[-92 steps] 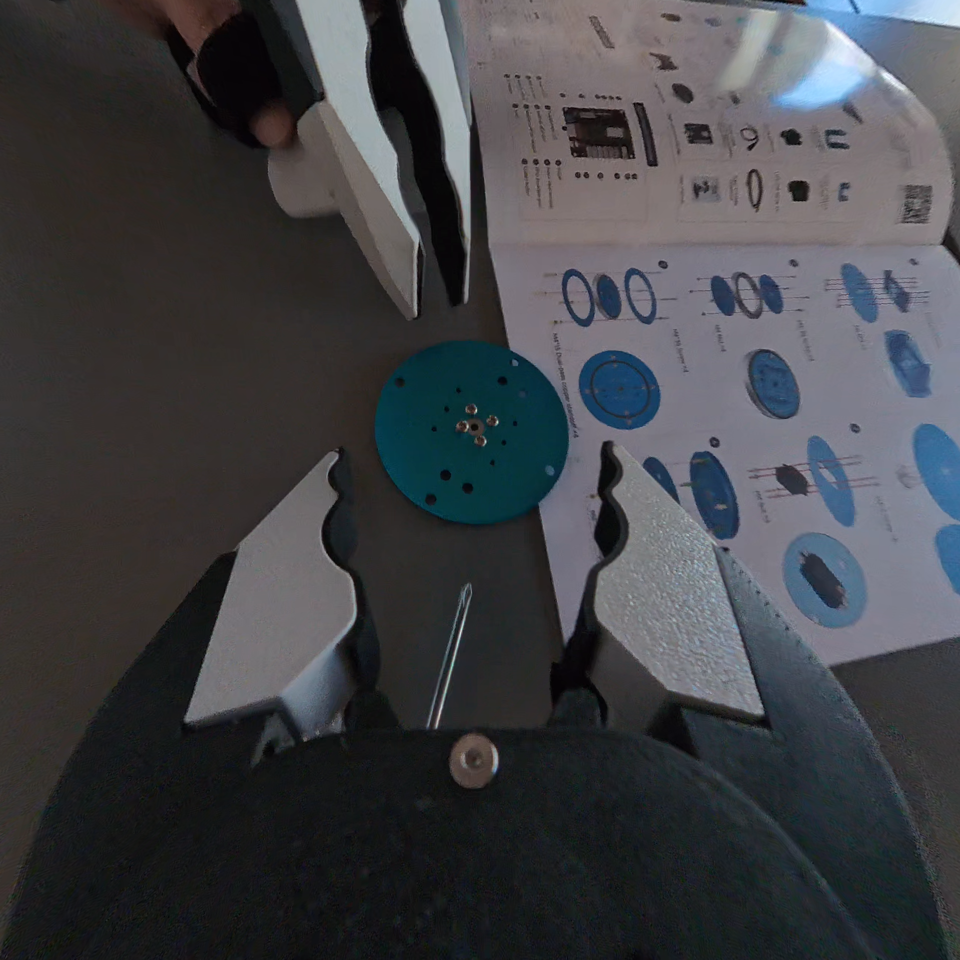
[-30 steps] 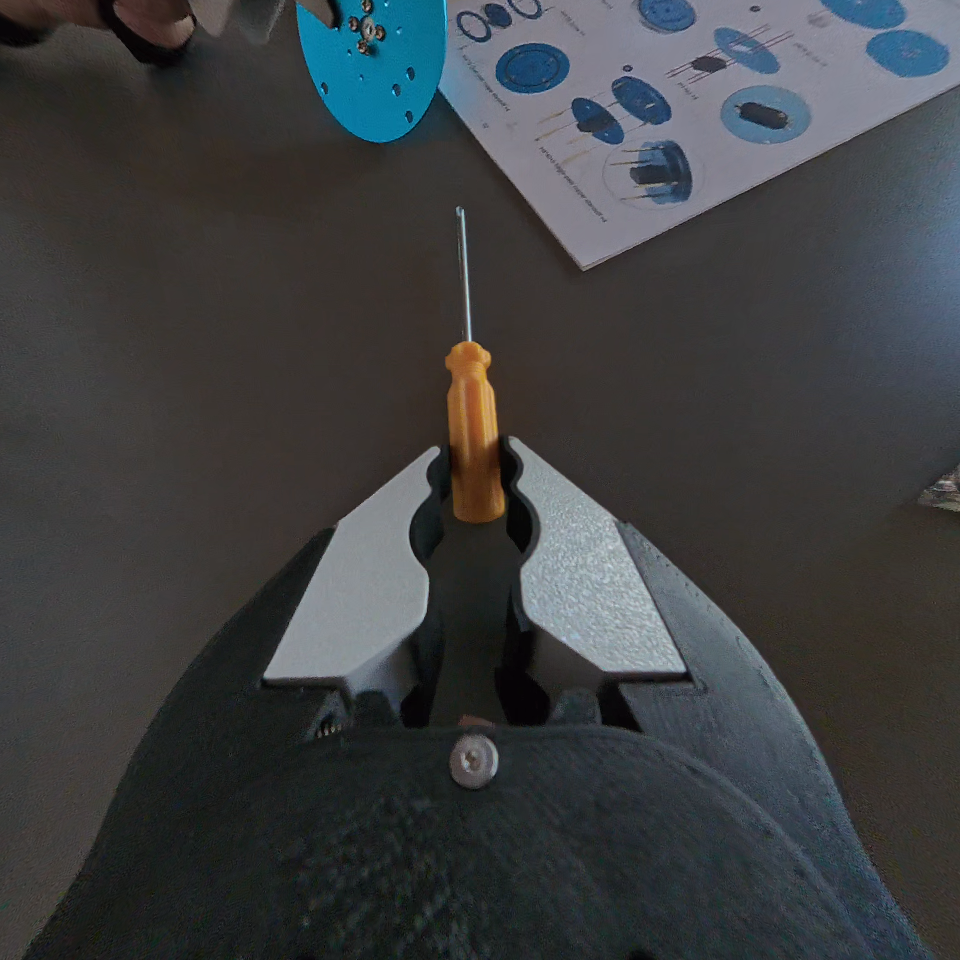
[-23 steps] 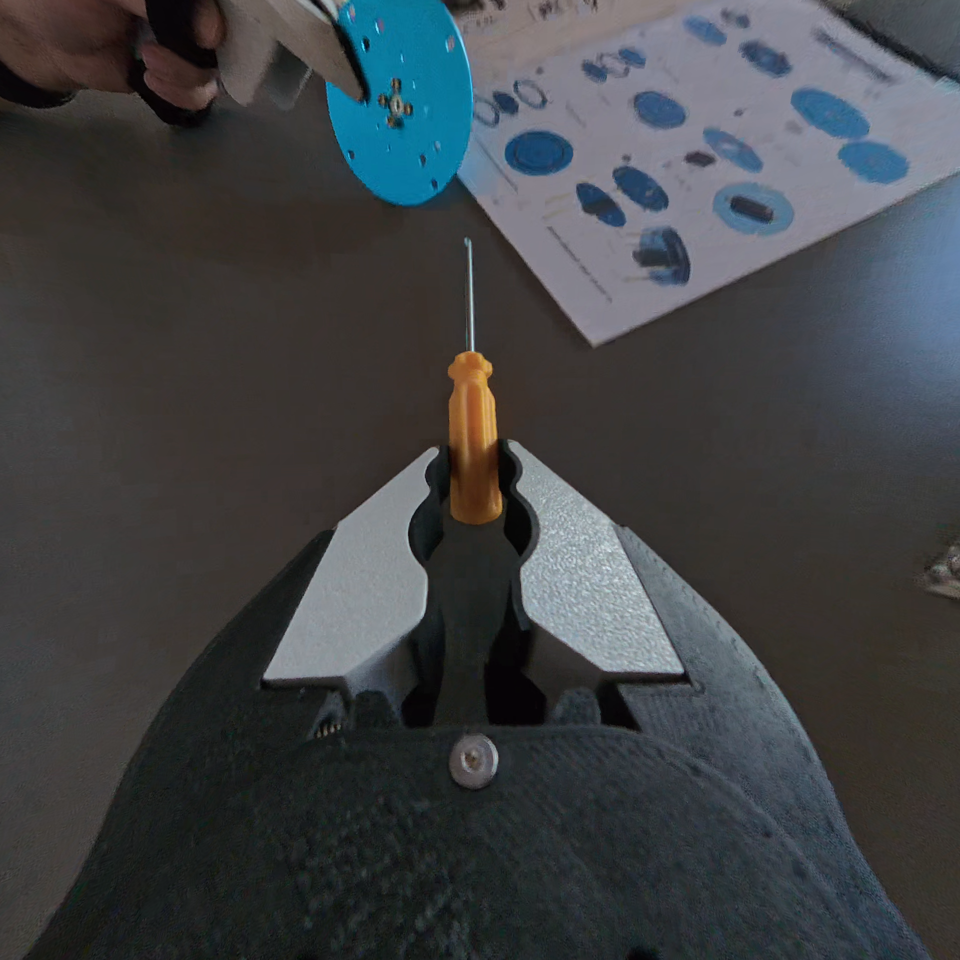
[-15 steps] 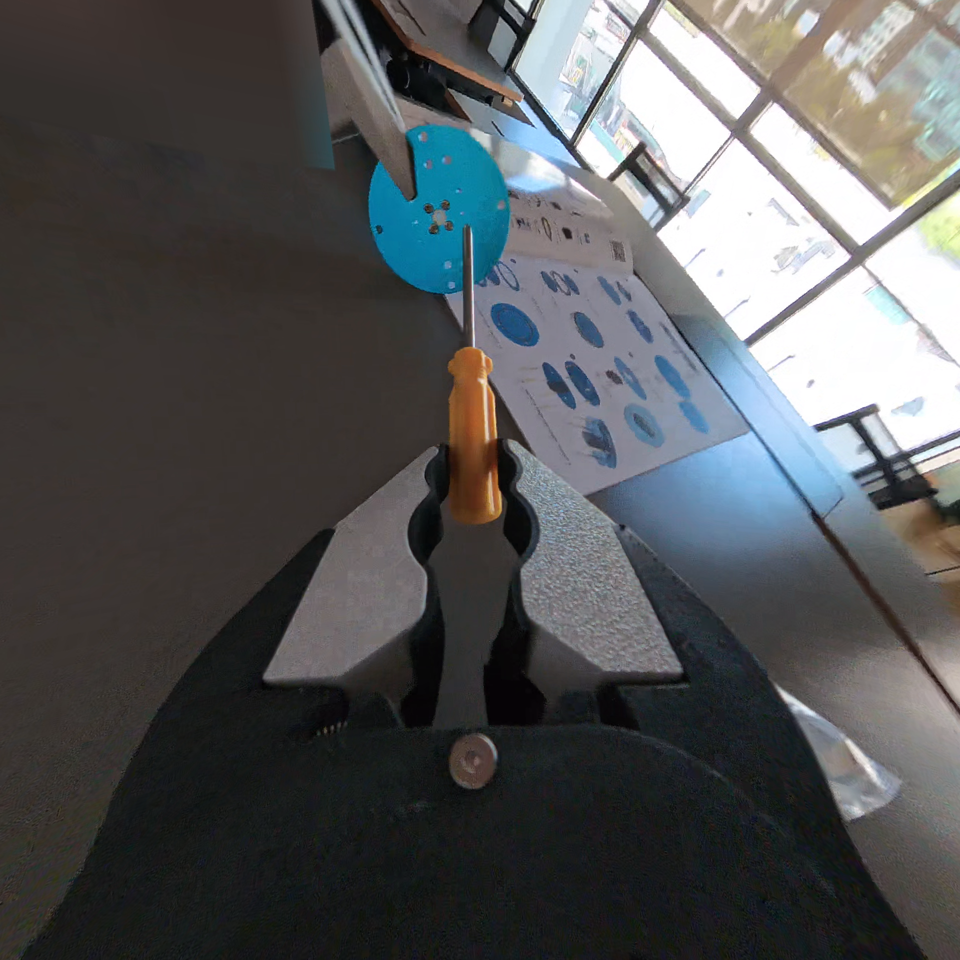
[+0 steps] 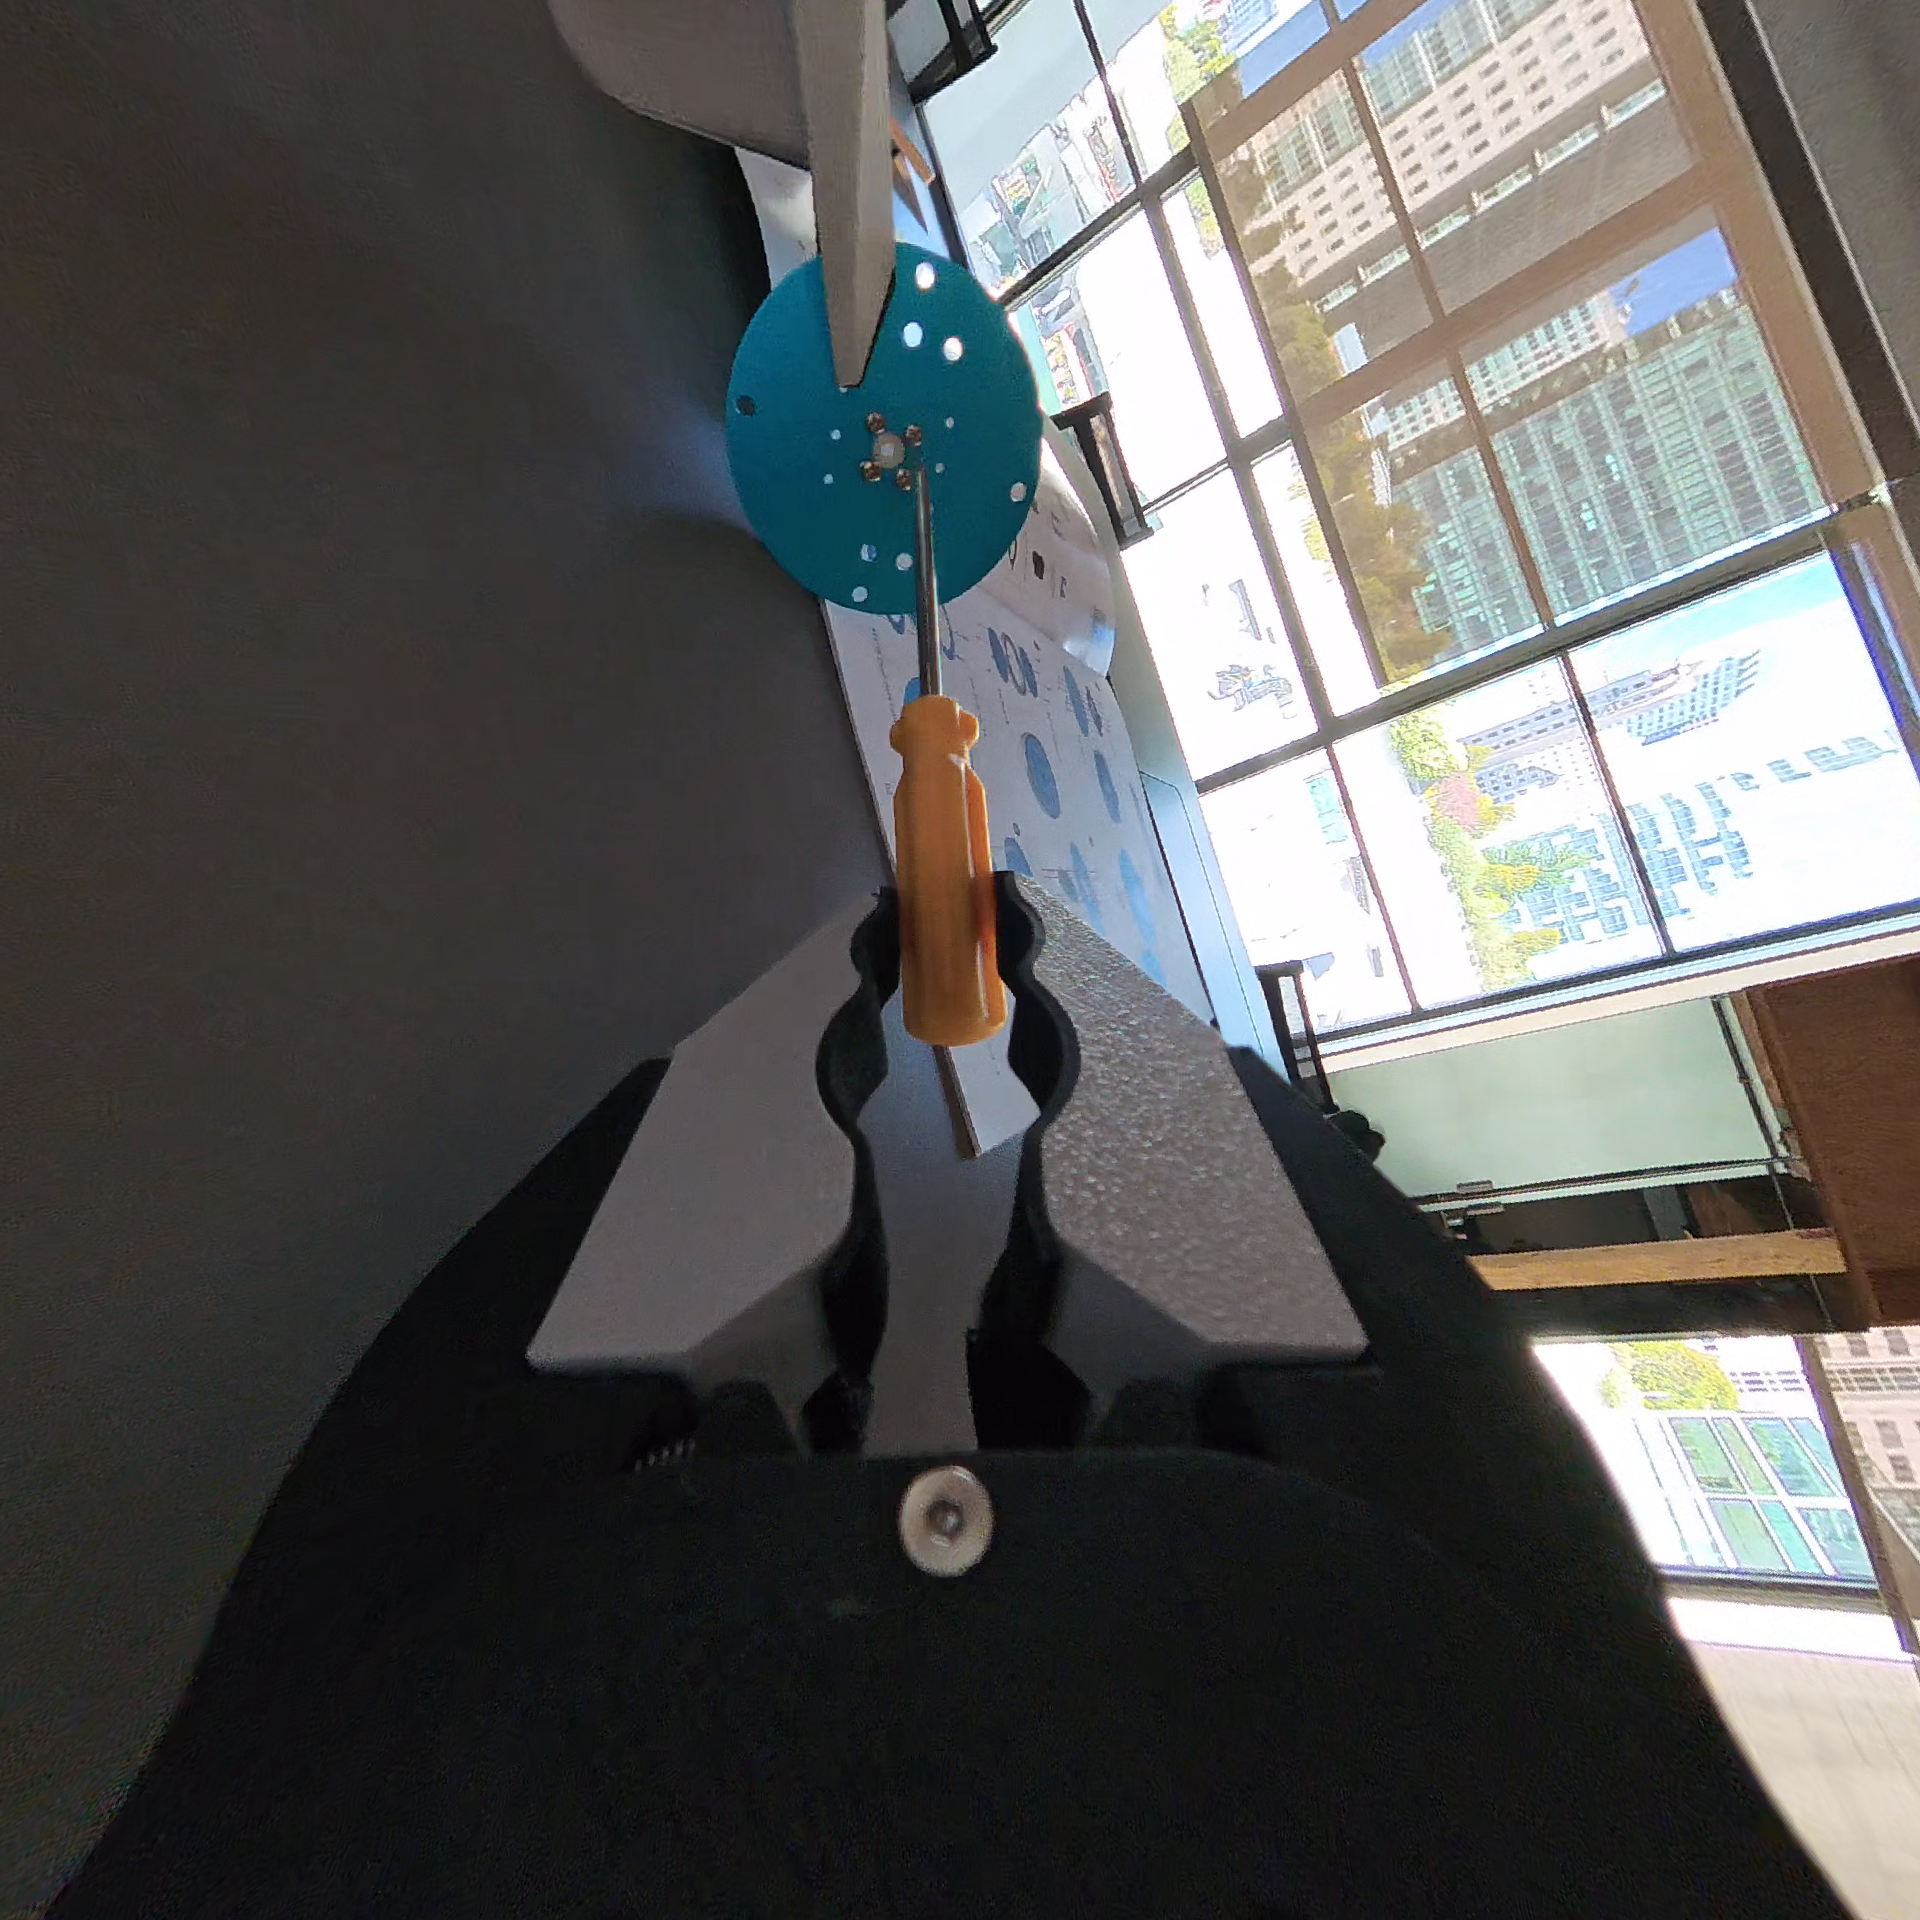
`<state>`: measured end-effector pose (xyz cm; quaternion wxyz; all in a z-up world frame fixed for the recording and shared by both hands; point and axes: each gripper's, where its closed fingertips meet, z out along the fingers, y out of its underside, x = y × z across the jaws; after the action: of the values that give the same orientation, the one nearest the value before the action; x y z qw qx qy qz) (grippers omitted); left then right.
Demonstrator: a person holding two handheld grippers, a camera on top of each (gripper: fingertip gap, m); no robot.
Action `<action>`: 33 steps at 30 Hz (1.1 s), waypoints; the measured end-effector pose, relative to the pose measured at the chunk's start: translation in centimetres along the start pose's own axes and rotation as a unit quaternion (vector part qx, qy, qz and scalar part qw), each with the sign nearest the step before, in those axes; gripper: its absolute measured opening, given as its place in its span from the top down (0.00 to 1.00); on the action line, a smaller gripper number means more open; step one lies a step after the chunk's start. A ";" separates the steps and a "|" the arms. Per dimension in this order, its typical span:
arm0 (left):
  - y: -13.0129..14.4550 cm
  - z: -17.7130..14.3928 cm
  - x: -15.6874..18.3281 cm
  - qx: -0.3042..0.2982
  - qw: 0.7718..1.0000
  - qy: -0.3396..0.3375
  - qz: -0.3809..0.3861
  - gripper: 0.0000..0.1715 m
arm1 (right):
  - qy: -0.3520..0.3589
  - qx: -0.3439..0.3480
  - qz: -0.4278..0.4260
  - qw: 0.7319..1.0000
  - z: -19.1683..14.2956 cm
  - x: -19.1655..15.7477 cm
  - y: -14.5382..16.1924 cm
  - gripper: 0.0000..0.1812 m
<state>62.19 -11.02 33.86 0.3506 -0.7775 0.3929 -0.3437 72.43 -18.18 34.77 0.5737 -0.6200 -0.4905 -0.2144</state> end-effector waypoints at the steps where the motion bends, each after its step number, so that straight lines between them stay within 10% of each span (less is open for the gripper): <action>1: 0.0 0.0 0.0 -0.001 1.000 0.000 -0.003 1.00 | -0.001 0.001 -0.010 1.000 -0.1 -0.2 -0.1 0.91; 33: 0.0 0.3 0.6 -0.015 0.996 -0.052 0.071 1.00 | 0.012 -0.022 -0.050 0.998 0.4 -0.4 0.4 0.91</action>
<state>62.70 -11.45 33.85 0.3821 -0.7701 0.4332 -0.2707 72.49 -17.94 34.20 0.5542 -0.6044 -0.5091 -0.2614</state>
